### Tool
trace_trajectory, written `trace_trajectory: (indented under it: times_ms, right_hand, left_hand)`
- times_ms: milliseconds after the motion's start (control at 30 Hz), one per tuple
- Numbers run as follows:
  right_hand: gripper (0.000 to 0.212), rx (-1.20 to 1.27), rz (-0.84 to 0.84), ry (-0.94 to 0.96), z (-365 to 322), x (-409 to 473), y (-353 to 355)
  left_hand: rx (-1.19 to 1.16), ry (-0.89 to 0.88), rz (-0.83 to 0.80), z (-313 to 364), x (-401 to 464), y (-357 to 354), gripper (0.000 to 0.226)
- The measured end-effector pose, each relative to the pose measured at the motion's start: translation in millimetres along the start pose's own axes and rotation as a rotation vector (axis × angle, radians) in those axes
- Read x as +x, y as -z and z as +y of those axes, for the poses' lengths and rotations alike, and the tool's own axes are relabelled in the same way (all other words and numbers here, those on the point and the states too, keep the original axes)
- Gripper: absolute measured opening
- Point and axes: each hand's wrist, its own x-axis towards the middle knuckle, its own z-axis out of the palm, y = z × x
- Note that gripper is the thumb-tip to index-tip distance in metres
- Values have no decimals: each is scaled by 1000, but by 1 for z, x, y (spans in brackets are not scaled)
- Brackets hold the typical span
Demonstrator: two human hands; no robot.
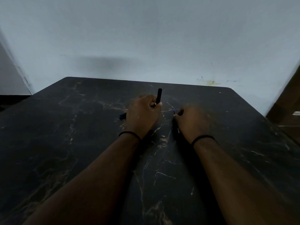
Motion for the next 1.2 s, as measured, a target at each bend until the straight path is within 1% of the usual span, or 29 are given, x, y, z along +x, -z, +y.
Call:
trace_trajectory:
  times_ms: [100, 167, 300, 367, 567, 667, 833, 933, 1067, 1200]
  right_hand:
    - [36, -3, -7, -2, -1, 1, -1]
    - [36, 60, -7, -18, 1, 2, 1]
    - [33, 134, 125, -72, 9, 3, 8]
    - [32, 154, 145, -104, 15, 5, 9]
    - [30, 134, 117, -181, 30, 12, 6]
    - [30, 161, 52, -212, 33, 16, 2]
    - [38, 144, 50, -208, 37, 20, -4]
    - [48, 147, 13, -232, 40, 23, -9]
    - [51, 166, -31, -229, 38, 26, -14]
    - [43, 211, -41, -236, 39, 26, -12]
  left_hand:
    - [11, -14, 5, 1, 0, 1, 14]
    - [11, -20, 5, 0, 0, 1, 15]
    - [21, -27, 6, -2, 1, 0, 17]
    - [23, -27, 8, -3, 1, -1, 18]
    - [13, -24, -2, -6, 3, -2, 15]
    - [11, -19, 6, -6, 2, -3, 14]
    - [10, -9, -16, -6, 4, -3, 15]
    - [15, -10, -13, -6, 3, -3, 17]
    - [7, -8, 0, -6, 3, -3, 15]
    - [4, -14, -5, -6, 3, -3, 18]
